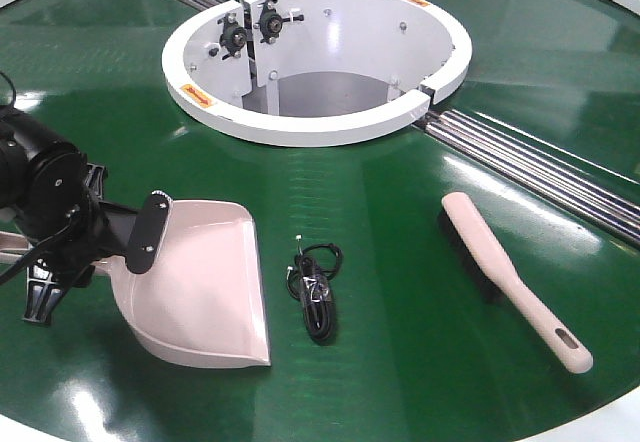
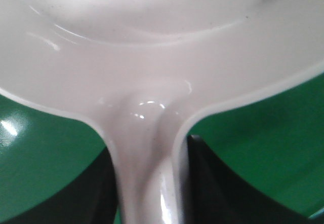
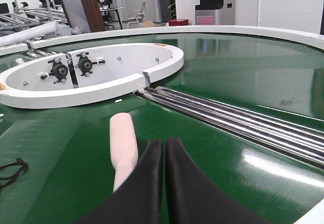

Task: Clean and inspect green conveyor with broom and dustpan

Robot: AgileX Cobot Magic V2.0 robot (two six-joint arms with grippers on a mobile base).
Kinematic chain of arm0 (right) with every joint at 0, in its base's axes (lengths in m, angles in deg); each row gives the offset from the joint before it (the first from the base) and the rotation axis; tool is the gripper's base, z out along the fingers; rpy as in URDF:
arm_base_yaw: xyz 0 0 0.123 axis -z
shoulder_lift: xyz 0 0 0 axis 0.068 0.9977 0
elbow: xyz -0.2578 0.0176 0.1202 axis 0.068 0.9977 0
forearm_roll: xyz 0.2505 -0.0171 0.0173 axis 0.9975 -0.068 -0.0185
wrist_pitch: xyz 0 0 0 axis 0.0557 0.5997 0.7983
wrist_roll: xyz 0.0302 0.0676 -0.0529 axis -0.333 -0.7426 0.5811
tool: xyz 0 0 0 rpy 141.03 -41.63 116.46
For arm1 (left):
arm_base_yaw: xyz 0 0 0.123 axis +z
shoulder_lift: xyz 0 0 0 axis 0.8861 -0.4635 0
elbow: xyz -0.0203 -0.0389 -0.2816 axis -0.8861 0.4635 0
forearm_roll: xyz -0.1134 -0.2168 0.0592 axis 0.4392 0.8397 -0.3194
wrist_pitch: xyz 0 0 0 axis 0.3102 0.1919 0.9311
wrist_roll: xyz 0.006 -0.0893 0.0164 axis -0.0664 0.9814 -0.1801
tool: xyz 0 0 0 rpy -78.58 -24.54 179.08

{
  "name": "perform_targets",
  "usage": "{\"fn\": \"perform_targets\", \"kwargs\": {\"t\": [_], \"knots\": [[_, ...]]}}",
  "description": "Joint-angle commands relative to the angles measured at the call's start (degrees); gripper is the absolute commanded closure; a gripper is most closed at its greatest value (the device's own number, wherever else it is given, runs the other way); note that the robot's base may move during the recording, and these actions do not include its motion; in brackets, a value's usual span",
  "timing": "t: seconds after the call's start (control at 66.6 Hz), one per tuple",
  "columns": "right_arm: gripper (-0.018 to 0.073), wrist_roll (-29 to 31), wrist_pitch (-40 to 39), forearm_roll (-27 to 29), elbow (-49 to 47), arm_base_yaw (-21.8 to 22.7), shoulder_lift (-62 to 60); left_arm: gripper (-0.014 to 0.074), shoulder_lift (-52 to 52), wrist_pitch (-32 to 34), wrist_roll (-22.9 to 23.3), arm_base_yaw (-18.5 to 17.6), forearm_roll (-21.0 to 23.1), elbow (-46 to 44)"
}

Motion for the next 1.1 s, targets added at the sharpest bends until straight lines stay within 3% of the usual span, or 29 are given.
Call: {"fn": "perform_targets", "kwargs": {"t": [0.0,0.496,0.706,0.901,1.082], "knots": [[0.0568,0.2,-4.0,-0.1,0.2,0.4,-0.6,0.0602,1.4,-1.7,-3.5,-1.4,1.8,-1.0],[0.0568,0.2,-4.2,-0.1,0.2,0.4,-0.6,0.0602,1.4,-1.7,-3.5,-1.4,1.8,-1.0],[0.0568,-1.5,-12.7,0.9,-2.2,0.4,-0.6,0.0602,1.4,-1.7,-3.5,-1.4,1.8,-1.0],[0.0568,-1.5,-4.8,1.3,-15.2,0.2,6.9,0.0602,1.4,-1.6,-3.5,-1.4,1.8,-1.0],[0.0568,0.0,10.7,1.3,-29.6,0.2,21.1,0.0602,1.4,-1.6,-3.5,-1.4,1.8,-1.0]]}}
